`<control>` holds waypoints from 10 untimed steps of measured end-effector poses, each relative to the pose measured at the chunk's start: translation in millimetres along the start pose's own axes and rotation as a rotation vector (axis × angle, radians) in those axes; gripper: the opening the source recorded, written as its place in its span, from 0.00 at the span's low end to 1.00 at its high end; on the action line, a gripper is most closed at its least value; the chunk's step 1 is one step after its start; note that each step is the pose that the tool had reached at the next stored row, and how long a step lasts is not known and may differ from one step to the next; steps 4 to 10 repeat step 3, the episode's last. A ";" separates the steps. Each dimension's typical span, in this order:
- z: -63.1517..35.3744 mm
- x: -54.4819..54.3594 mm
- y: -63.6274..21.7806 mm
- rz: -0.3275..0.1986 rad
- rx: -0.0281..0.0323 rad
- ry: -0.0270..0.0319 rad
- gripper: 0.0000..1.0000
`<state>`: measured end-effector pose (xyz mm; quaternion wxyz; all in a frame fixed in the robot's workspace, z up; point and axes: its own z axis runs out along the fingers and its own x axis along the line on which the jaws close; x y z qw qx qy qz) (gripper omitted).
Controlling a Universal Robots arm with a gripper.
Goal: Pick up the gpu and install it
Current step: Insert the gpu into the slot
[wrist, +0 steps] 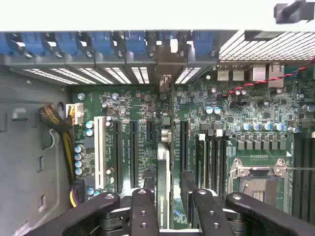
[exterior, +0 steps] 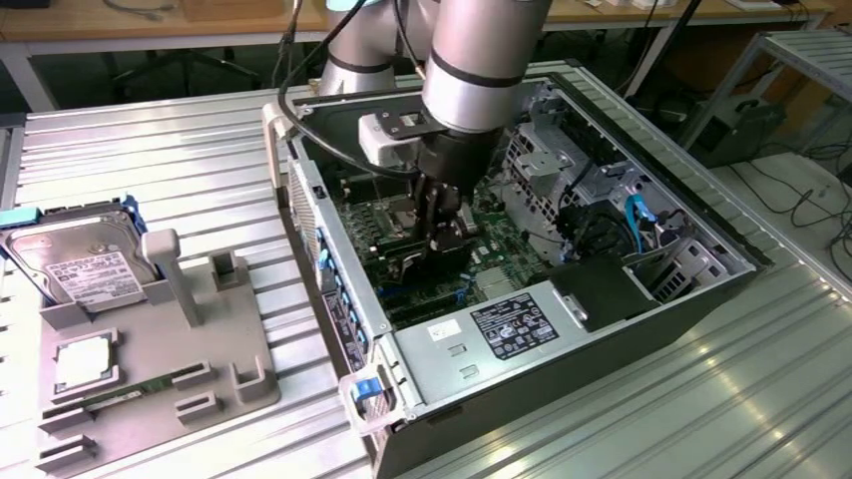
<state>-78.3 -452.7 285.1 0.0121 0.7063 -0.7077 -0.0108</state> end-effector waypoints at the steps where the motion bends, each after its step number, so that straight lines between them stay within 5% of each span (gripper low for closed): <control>1: 0.0 0.0 0.0 0.000 0.0001 -0.0004 0.35; 2: 0.0 0.0 0.0 -0.001 0.0001 -0.0004 0.11; 10: 0.0 0.0 0.0 -0.001 0.0000 -0.0003 0.11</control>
